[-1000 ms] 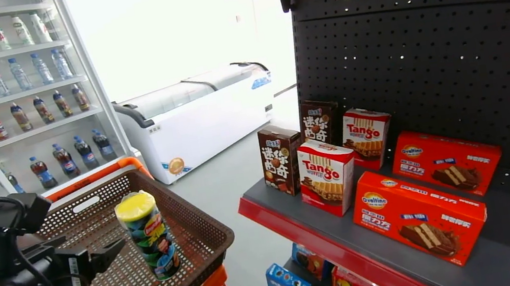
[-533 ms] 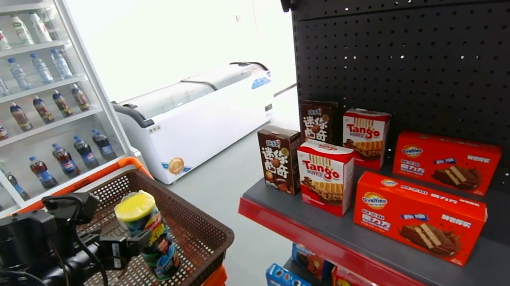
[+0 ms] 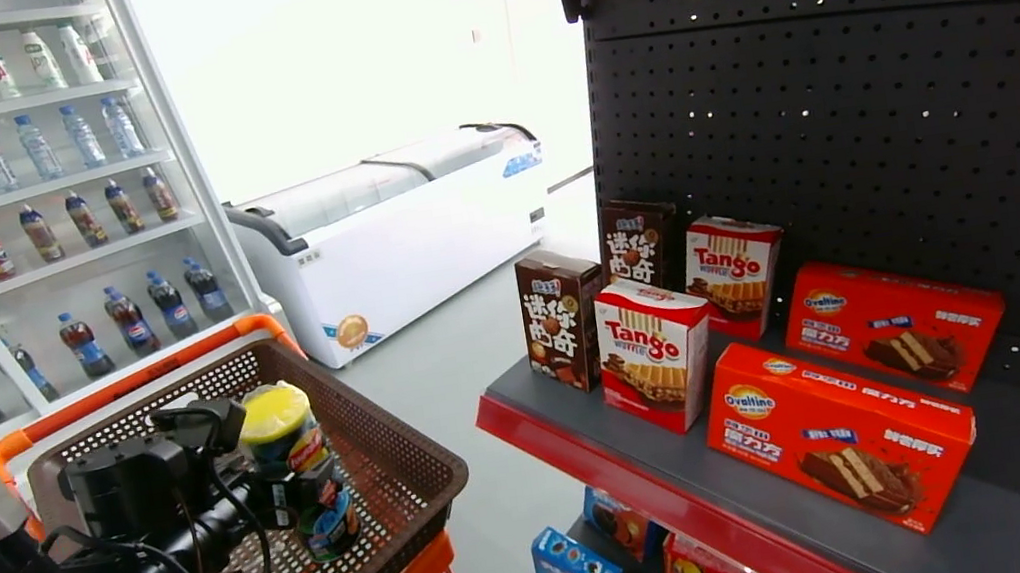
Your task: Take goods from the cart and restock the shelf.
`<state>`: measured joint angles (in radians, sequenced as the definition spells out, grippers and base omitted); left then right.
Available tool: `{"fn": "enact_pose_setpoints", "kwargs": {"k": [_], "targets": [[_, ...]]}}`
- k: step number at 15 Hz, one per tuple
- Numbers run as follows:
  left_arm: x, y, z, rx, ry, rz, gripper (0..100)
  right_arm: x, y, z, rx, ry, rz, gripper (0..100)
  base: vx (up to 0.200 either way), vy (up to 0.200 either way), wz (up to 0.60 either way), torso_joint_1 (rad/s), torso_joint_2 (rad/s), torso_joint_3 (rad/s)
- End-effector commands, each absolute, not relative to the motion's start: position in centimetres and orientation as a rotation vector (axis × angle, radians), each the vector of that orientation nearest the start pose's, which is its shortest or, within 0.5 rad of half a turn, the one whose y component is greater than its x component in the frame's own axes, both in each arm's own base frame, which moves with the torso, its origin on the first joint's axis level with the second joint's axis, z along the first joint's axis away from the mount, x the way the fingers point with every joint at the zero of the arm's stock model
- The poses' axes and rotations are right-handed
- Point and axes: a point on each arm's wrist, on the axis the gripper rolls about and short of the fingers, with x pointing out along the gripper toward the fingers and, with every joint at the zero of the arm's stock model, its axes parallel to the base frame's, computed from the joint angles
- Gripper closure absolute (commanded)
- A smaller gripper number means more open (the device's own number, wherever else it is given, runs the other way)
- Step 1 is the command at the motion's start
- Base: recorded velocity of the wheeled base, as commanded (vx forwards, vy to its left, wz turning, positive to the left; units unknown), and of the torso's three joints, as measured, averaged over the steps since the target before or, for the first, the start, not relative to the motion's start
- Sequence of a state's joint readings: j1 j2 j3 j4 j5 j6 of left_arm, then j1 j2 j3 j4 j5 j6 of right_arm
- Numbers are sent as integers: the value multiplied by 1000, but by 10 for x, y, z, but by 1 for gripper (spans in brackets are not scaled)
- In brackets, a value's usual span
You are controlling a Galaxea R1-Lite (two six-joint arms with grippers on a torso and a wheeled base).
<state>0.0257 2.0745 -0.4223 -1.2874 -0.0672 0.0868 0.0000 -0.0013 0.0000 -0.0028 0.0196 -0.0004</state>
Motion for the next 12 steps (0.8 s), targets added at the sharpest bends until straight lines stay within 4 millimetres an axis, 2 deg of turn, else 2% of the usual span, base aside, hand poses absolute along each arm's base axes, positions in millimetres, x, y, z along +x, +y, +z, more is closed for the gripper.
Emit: {"fn": "enact_pose_setpoints", "kwargs": {"k": [1, 8, 9, 12], "targets": [[308, 2, 29, 69, 390, -71, 0, -23, 0, 76, -2, -3, 20, 0, 0, 0, 0, 0, 0, 0], [314, 2, 21, 76, 384, -69, 0, -23, 0, 76, -2, -3, 20, 0, 0, 0, 0, 0, 0, 0], [316, 2, 23, 80, 374, -68, 100, -23, 0, 76, -2, -3, 20, 0, 0, 0, 0, 0, 0, 0], [314, -3, 22, 110, 399, -69, 100, -23, 0, 76, -2, -3, 20, 0, 0, 0, 0, 0, 0, 0]]}}
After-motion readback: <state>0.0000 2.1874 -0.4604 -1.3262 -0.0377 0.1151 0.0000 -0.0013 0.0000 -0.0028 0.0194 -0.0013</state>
